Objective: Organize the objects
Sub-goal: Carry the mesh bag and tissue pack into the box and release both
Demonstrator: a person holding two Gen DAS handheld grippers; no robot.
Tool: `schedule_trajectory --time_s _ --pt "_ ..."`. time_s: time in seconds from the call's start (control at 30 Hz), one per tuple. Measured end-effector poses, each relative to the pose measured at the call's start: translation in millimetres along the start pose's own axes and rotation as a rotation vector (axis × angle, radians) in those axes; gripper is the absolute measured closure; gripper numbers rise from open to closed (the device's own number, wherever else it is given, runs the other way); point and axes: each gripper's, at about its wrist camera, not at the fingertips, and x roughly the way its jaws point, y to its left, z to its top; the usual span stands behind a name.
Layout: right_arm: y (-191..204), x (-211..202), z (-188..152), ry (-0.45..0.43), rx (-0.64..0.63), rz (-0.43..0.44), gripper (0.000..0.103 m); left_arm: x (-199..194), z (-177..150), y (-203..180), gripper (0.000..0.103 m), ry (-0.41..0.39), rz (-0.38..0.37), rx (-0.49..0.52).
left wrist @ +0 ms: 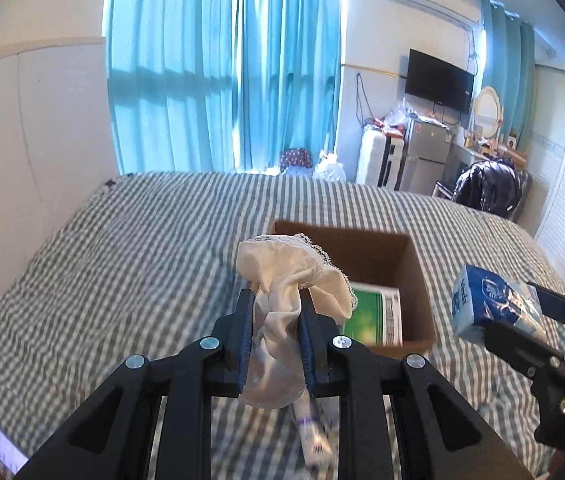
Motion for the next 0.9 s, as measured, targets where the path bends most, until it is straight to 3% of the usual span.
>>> schedule_trajectory --time_s 0.23,0.4,0.67,0.9 --pt "-13.7 39.5 47.7 -0.023 0.002 -0.013 0.03 42.8 28.6 -13.4 0.082 0.012 -0.013 0.068" --pt "-19.6 85.1 70.5 -0.002 -0.017 -0.039 0.03 80.7 26.6 -29.9 0.082 0.051 -0.02 0.102" --pt "-40.7 171.6 67.3 0.104 0.012 -0.051 0.03 145.9 9.2 -40.8 0.082 0.133 -0.039 0.13" --pt "-62.7 198.3 55.7 0.154 0.08 -0.034 0.026 166.1 2.4 -38.2 0.082 0.174 -0.083 0.11"
